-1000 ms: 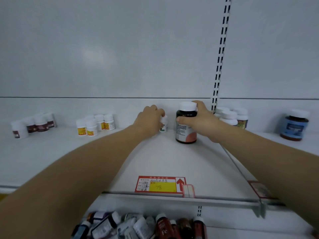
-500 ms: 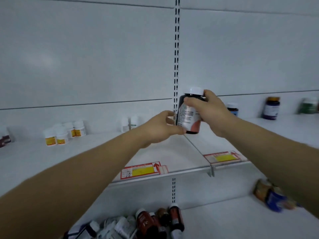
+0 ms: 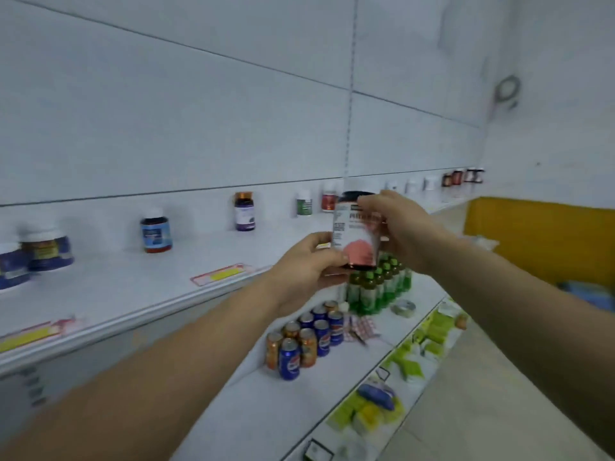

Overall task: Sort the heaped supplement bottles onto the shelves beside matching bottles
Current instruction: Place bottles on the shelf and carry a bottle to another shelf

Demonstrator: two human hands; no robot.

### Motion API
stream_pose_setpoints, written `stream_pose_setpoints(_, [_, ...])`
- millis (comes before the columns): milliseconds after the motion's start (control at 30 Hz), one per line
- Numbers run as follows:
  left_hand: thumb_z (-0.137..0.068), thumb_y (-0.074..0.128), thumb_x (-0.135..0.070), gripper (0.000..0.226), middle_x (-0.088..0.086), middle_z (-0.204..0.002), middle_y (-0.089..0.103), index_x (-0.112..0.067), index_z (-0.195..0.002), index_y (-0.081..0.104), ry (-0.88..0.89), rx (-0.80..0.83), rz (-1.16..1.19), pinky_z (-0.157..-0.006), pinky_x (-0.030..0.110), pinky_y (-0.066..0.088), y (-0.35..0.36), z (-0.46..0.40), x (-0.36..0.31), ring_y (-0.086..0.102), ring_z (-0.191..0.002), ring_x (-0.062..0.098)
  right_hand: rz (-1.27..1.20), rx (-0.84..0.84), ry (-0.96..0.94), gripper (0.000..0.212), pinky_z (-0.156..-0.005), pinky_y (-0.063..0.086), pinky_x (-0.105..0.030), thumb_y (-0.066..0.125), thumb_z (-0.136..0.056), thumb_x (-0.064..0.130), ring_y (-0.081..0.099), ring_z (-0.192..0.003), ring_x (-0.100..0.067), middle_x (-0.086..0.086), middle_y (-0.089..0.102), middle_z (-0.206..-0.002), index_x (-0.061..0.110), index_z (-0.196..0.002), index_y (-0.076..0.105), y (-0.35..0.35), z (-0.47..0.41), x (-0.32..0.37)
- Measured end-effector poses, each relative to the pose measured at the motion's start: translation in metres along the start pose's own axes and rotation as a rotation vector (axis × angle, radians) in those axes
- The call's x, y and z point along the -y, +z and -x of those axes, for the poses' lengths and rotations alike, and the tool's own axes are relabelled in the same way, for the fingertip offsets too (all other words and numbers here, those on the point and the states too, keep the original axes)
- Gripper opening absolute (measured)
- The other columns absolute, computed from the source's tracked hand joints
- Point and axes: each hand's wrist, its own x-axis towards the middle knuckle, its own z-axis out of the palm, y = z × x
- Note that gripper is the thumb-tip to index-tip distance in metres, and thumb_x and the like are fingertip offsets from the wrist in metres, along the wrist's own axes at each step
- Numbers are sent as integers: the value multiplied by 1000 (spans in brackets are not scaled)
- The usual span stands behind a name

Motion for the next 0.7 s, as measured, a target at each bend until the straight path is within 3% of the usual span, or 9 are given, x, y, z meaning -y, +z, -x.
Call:
stream_pose_setpoints(133, [-88,58,-1,34,7,-104,61,-18,-116,48,0,144,-9,-94,43,48,99,-72,33,60,-94,23,99,-121,11,25,-65,55,-32,74,-80,32,70,-77,-22,-5,72,-88,18,-98,62,-111,-14,-24])
stream_pose_setpoints(200, [-87,61,-2,34,7,-107,59,-22,-111,48,1,193,-49,-93,41,48,139,-107,45,59,-97,22,105,-174,29,33,-72,58,-38,75,-79,37,71,-81,-25,-8,73,-93,16,-101,63,-157,-25,-34])
stream_pose_setpoints(300, [-85,66,-4,42,12,-115,59,-14,-121,48,-10,233,-83,-87,32,53,190,-160,64,61,-101,24,84,-237,42,32,-78,59,-42,72,-82,40,71,-85,-27,-8,72,-96,18,-102,60,-218,-46,-53])
stream_pose_setpoints(467, [-83,68,-7,34,13,-114,61,-19,-112,54,27,336,-93,-87,34,54,250,-260,105,63,-99,22,51,-320,55,32,-73,58,-38,64,-89,39,70,-84,-24,-6,71,-96,19,-113,57,-310,-95,-91])
stream_pose_setpoints(567, [-84,67,-11,32,11,-115,61,-26,-109,53,41,430,-99,-93,40,51,277,-330,127,62,-104,23,78,-393,19,36,-80,58,-45,67,-86,38,71,-89,-25,-7,72,-99,17,-114,60,-362,-140,-119])
stream_pose_setpoints(700, [-85,67,-16,36,8,-117,61,-29,-112,50,44,497,-98,-94,38,50,303,-426,145,61,-106,22,133,-442,16,40,-84,57,-49,69,-84,39,71,-88,-25,-7,73,-98,16,-115,59,-422,-206,-147])
